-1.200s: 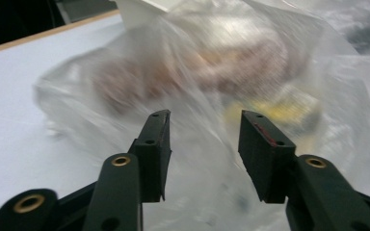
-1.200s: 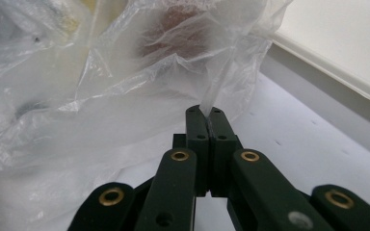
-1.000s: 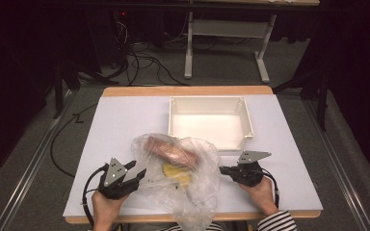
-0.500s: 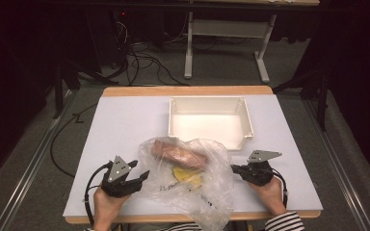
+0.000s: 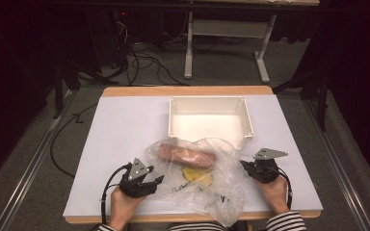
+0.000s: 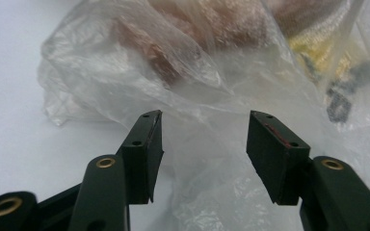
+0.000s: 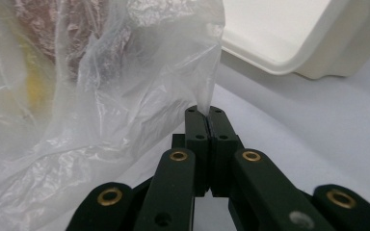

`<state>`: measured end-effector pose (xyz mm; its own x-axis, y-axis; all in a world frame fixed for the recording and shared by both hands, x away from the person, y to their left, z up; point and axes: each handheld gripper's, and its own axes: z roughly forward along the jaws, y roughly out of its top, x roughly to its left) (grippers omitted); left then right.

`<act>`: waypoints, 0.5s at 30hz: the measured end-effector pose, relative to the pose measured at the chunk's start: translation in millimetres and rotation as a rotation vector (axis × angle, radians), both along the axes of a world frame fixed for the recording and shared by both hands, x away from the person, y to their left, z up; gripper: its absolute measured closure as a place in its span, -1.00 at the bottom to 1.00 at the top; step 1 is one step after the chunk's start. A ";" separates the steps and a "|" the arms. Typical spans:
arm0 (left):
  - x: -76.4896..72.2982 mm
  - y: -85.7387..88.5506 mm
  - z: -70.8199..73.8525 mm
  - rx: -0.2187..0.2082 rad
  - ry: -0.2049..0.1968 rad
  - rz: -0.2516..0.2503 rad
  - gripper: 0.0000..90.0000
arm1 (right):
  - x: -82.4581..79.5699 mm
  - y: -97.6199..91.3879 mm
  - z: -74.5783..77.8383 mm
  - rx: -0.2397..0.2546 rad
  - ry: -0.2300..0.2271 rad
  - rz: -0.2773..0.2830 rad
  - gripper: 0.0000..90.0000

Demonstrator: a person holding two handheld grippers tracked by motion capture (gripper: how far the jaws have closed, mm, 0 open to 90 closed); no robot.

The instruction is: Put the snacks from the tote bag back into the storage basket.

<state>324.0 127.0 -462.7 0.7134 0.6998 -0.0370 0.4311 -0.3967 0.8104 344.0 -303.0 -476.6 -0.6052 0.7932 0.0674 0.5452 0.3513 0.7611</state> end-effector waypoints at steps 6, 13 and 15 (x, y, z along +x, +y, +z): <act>-3.2 -1.8 0.8 -0.017 -0.011 -0.044 -0.17 | 1.2 -1.3 -1.7 -0.006 -0.009 -0.024 0.94; -16.2 -8.3 17.2 -0.032 -0.062 -0.072 -0.58 | 0.0 -2.5 -1.4 0.004 -0.019 -0.046 0.66; -19.6 -11.9 20.1 -0.012 -0.074 -0.086 -0.63 | -2.6 -5.5 0.4 0.037 -0.027 -0.073 0.46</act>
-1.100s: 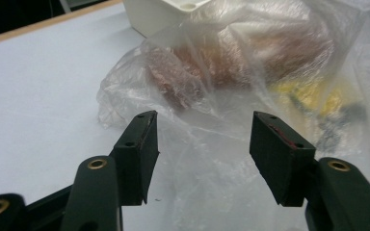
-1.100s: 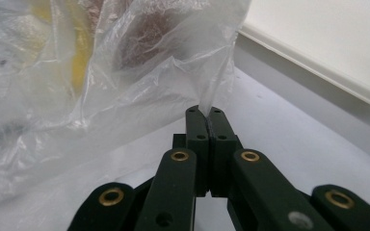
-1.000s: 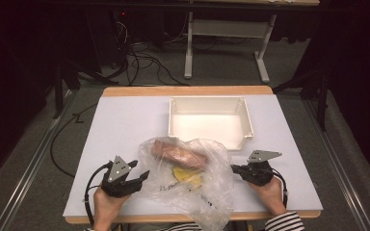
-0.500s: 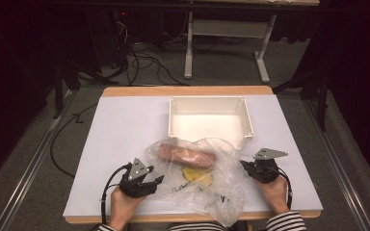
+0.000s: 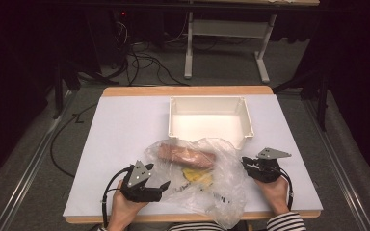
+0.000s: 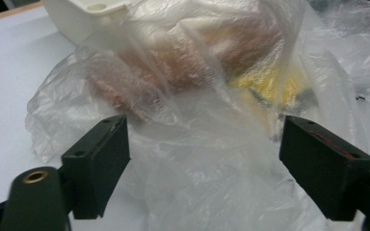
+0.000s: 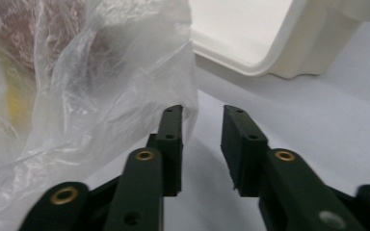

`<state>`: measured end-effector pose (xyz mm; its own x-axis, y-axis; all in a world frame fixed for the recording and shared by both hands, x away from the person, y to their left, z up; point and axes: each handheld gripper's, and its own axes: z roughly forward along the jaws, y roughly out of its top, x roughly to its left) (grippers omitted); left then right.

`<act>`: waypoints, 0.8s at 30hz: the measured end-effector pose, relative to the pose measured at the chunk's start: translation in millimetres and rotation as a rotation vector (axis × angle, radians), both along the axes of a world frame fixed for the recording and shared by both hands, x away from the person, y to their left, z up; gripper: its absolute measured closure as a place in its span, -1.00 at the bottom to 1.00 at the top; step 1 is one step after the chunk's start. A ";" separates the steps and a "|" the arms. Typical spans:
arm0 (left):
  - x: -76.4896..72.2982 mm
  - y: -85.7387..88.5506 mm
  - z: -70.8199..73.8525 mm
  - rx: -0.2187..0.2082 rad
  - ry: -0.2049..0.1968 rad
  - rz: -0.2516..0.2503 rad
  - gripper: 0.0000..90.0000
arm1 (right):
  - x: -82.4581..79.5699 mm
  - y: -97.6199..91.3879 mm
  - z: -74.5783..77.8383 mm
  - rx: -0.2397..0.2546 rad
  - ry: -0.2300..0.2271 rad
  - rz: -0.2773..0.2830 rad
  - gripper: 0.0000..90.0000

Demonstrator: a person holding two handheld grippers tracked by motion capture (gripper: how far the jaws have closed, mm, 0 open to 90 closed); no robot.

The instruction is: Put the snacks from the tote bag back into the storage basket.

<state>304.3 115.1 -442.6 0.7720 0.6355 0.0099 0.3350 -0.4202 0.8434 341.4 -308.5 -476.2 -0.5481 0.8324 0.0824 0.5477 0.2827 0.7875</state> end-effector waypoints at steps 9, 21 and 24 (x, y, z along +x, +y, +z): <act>7.7 -5.7 -22.9 0.068 0.058 0.038 -0.66 | -16.4 -7.8 20.3 0.035 -0.072 -0.024 0.30; 10.0 -12.1 -41.9 0.119 0.071 0.084 0.11 | -42.3 19.6 42.3 0.033 -0.187 0.131 0.40; 11.7 -11.0 -41.5 0.107 0.087 0.077 0.36 | -39.4 35.1 34.0 0.025 -0.167 0.178 0.39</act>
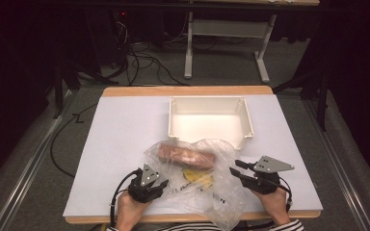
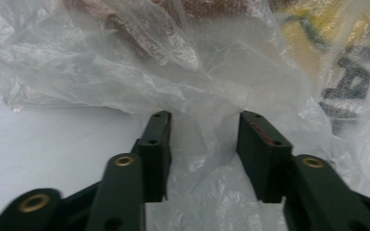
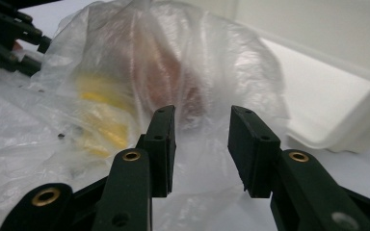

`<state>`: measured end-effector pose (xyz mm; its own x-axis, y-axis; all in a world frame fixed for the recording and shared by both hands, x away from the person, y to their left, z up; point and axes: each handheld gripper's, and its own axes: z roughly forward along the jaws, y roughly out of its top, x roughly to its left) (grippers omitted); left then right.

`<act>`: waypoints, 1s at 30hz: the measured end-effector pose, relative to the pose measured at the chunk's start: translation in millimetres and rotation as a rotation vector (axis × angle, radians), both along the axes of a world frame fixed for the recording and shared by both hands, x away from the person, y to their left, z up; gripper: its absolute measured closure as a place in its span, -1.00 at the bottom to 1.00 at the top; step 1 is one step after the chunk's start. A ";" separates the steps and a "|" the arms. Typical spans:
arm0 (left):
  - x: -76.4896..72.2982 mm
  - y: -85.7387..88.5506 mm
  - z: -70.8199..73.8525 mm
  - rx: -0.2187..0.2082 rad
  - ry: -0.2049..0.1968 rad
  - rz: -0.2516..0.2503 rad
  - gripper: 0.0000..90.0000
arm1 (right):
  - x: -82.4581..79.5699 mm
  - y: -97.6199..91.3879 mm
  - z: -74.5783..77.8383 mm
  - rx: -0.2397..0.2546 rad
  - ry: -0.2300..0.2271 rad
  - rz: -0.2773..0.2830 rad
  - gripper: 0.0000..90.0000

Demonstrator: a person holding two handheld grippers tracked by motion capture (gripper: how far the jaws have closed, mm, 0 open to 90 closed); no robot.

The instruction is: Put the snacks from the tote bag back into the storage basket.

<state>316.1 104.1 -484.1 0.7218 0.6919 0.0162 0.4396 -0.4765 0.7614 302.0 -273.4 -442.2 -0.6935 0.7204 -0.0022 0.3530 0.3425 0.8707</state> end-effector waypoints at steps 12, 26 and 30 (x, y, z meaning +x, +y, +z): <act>-6.0 7.6 15.7 -0.051 -0.032 -0.011 0.94 | 2.5 30.0 -11.8 -0.062 0.051 0.121 0.12; -11.9 14.8 42.3 -0.098 -0.119 0.003 0.91 | 4.0 25.8 -12.0 -0.106 0.067 0.099 1.00; -10.6 13.7 46.5 -0.106 -0.158 0.021 0.88 | 5.4 21.3 -1.8 -0.094 0.028 0.074 1.00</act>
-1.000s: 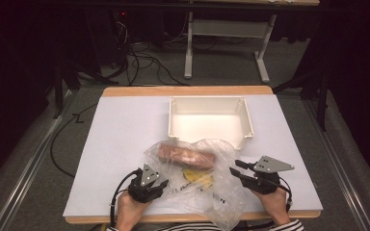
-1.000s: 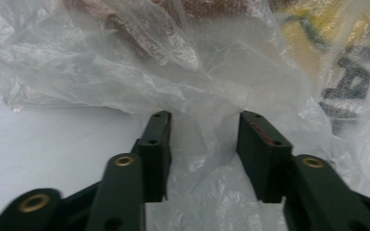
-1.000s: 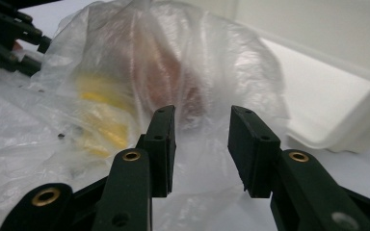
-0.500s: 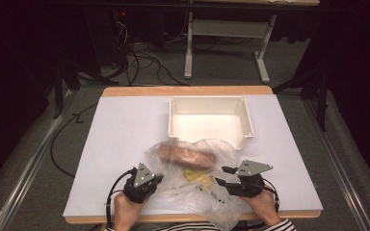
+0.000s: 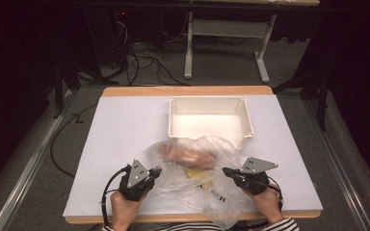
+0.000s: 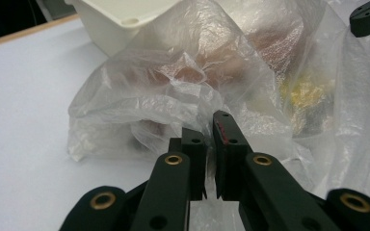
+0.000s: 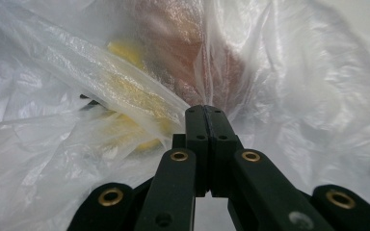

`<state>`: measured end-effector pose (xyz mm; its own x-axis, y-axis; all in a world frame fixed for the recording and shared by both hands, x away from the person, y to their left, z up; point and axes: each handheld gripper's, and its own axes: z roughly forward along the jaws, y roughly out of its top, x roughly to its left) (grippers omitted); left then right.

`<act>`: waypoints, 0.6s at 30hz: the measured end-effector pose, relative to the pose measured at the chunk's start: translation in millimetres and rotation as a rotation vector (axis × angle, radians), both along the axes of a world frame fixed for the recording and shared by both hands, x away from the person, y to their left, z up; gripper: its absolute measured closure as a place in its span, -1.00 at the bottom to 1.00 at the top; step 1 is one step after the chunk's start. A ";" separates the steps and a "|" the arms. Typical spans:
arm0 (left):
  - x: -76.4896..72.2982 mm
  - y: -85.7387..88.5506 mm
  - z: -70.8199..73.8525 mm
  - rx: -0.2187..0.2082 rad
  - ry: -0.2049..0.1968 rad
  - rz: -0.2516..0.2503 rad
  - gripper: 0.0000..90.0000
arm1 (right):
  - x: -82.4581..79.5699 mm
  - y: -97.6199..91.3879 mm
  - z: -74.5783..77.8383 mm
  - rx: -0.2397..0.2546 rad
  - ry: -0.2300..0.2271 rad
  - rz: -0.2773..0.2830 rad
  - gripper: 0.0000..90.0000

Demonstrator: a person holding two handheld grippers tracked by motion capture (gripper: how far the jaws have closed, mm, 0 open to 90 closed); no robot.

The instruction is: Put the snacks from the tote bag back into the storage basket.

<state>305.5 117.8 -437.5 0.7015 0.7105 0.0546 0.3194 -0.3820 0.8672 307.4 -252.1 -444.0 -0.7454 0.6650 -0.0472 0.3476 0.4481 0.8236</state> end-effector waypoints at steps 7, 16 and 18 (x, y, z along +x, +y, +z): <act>9.0 -2.7 6.5 -0.009 -0.015 0.034 0.94 | 9.0 0.0 7.1 -0.010 -0.021 -0.055 1.00; 25.4 -3.6 4.8 -0.030 0.001 0.089 0.86 | 21.2 1.7 4.1 -0.008 -0.011 -0.103 1.00; 30.5 -4.4 2.8 -0.029 0.007 0.105 0.86 | 23.6 2.6 2.9 -0.006 -0.008 -0.113 1.00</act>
